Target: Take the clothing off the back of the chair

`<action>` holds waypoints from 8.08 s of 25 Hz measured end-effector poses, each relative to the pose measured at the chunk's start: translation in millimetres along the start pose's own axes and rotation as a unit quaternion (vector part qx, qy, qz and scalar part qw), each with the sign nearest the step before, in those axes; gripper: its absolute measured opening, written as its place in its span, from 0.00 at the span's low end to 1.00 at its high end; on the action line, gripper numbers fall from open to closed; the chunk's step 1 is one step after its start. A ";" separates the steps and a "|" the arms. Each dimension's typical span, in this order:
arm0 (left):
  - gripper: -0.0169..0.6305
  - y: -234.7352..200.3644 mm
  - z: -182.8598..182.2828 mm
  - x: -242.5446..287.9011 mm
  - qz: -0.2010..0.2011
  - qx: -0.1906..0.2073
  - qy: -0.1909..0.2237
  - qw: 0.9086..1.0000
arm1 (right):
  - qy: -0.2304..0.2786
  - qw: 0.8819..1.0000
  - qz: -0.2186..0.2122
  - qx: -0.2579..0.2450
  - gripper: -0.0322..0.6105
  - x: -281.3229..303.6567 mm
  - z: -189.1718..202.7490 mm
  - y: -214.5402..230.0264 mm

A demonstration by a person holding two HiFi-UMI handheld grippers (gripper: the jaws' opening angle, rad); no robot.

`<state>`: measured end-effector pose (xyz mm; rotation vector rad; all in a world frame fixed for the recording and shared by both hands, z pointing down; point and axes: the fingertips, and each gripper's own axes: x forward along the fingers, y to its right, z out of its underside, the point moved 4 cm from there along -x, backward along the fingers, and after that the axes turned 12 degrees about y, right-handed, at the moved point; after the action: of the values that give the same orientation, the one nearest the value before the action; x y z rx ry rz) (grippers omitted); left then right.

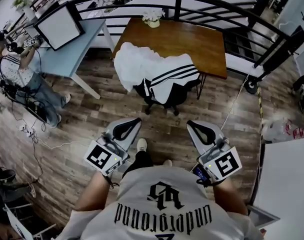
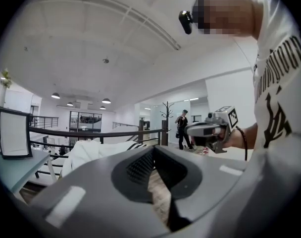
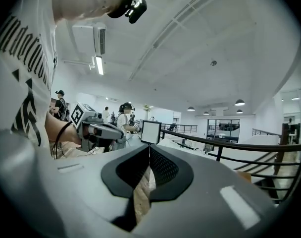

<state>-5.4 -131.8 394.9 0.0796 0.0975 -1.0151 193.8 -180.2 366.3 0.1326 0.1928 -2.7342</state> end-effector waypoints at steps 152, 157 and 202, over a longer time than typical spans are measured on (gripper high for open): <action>0.11 -18.2 -202.2 -156.2 0.269 0.117 -0.011 0.956 | -0.083 0.971 0.075 -0.209 0.06 58.4 -181.3 -224.2; 0.11 -6.8 -188.8 -177.0 0.282 0.099 -0.017 0.954 | -0.072 0.979 0.084 -0.169 0.06 47.6 -171.6 -244.7; 0.11 -91.9 -141.4 -390.3 0.327 0.037 0.002 0.944 | -0.053 0.982 0.153 -0.098 0.07 147.1 -124.2 -459.3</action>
<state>-294.3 164.9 298.8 0.1707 0.0310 -0.3534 -113.2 202.2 279.5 -0.0363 0.3758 -2.3930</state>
